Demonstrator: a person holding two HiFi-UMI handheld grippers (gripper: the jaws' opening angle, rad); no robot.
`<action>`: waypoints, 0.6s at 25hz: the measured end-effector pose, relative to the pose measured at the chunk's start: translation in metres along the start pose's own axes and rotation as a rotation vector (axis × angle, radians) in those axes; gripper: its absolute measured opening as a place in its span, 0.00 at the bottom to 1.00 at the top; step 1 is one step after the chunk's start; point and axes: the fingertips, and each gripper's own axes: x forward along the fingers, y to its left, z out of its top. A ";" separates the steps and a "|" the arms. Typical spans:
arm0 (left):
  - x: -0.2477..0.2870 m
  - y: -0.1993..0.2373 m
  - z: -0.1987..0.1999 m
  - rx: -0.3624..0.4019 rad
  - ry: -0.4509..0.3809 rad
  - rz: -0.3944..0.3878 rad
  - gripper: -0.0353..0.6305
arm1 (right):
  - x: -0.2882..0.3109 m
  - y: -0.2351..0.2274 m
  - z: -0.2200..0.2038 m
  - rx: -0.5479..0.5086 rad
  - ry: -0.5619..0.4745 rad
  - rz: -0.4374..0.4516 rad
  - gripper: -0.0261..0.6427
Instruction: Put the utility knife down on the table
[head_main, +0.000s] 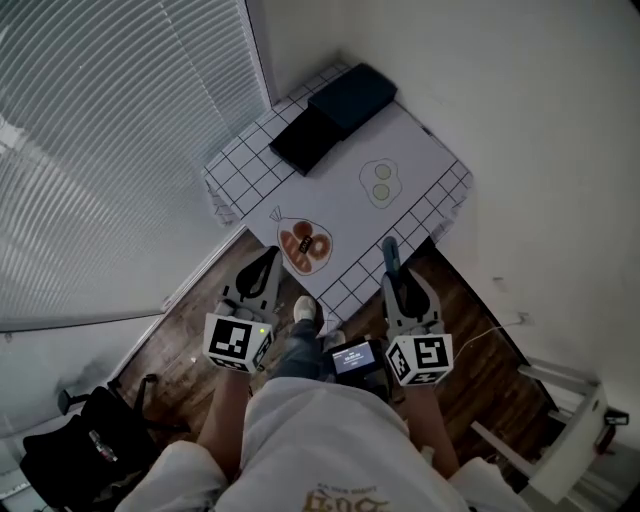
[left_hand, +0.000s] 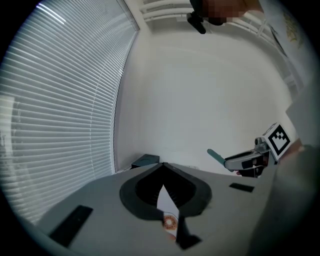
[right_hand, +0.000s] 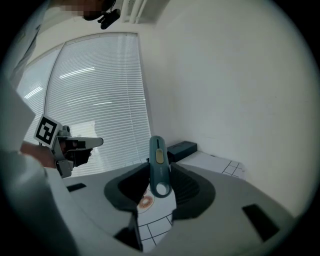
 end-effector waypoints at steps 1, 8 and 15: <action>0.005 0.003 0.000 -0.001 0.001 -0.003 0.06 | 0.004 -0.002 0.001 0.001 0.001 -0.005 0.25; 0.031 0.022 -0.002 0.018 0.018 -0.020 0.06 | 0.034 -0.008 0.002 -0.004 0.023 -0.022 0.25; 0.052 0.029 -0.017 0.039 0.053 -0.056 0.06 | 0.057 -0.008 -0.014 -0.006 0.089 -0.023 0.25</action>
